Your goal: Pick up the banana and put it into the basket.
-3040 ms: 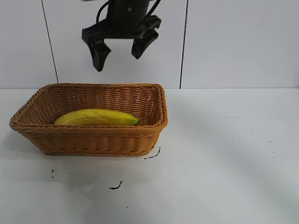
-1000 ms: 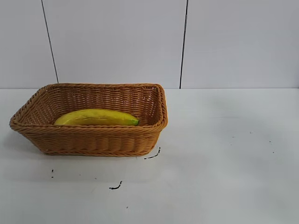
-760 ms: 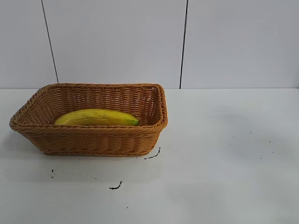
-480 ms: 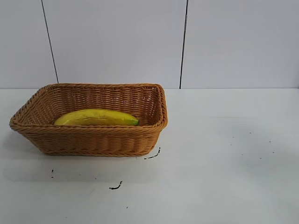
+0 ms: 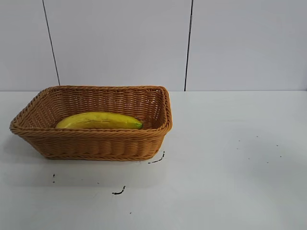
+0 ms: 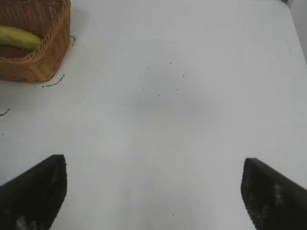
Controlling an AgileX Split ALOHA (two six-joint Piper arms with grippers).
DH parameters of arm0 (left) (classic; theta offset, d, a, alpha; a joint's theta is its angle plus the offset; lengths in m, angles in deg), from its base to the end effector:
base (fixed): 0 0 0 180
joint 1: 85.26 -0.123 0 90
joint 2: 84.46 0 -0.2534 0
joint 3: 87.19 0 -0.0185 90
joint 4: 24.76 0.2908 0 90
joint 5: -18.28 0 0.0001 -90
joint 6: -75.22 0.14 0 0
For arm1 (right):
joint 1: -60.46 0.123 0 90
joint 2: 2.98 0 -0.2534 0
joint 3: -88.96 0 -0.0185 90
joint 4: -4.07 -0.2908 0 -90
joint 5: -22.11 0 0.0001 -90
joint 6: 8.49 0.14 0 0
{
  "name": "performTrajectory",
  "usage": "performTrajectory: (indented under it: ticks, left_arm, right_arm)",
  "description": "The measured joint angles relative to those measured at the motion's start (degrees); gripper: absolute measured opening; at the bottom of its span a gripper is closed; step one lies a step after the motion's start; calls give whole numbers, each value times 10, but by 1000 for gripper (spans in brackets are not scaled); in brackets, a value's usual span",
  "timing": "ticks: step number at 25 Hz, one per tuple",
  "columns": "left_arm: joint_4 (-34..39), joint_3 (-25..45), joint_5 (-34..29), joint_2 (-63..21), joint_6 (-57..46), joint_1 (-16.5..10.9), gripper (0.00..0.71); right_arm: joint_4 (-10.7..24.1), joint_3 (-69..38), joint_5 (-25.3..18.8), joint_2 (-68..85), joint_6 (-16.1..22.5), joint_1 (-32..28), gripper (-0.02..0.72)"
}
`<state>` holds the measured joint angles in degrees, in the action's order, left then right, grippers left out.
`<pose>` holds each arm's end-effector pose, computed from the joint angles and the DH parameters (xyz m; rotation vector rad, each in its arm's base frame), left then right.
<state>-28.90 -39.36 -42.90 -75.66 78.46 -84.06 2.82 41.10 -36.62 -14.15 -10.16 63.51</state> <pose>0.1057 -0.0111 0.2720 0.0830 2.0530 -0.0646 0.1147 0.0087 0.2723 -0.0846 2.0536 0.0411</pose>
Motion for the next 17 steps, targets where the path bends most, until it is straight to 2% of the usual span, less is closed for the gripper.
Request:
performTrajectory:
  ticks: [17]
  left_arm:
    - [0, 0, 0, 0, 0, 0, 690]
  right_arm:
    - [0, 0, 1, 26, 0, 0, 692]
